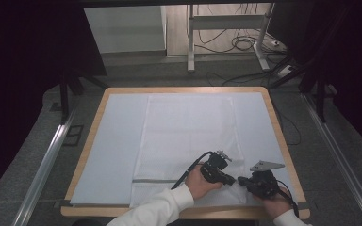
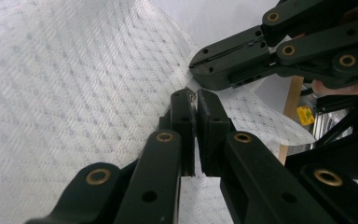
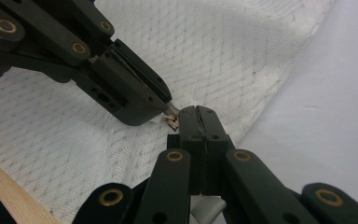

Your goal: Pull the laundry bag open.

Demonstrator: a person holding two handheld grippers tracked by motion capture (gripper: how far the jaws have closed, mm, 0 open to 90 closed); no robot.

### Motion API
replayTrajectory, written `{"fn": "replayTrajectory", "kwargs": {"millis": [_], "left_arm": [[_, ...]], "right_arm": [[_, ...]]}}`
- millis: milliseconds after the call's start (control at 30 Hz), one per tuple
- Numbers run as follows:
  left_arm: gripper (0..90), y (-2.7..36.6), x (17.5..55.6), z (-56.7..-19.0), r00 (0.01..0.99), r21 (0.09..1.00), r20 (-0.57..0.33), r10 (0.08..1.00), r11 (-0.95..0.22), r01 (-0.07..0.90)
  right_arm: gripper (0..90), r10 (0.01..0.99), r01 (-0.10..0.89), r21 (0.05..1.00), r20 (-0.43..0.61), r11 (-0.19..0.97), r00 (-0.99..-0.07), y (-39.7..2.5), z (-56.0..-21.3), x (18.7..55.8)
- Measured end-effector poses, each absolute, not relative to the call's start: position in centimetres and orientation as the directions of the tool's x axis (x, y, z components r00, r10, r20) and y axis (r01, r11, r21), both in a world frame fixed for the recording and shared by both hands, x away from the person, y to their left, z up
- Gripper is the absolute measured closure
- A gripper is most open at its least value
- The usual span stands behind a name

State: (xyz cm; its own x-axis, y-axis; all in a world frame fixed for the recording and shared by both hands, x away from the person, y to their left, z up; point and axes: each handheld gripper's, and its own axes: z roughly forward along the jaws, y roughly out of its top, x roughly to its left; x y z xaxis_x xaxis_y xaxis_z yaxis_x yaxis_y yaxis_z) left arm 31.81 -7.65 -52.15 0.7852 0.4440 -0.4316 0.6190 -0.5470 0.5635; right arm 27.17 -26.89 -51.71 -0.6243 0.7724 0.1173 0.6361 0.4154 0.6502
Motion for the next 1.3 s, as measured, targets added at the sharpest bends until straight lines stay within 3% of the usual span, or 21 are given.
{"fn": "replayTrajectory", "kwargs": {"millis": [1300], "left_arm": [[87.5, -4.8, 31.3, -50.8, 0.784, 0.570, -0.395, 0.478, -0.541, 0.618]], "right_arm": [[89.9, 0.761, 0.643, 0.645, 0.143, 0.414, -0.633, -27.3, -51.8, 27.4]]}}
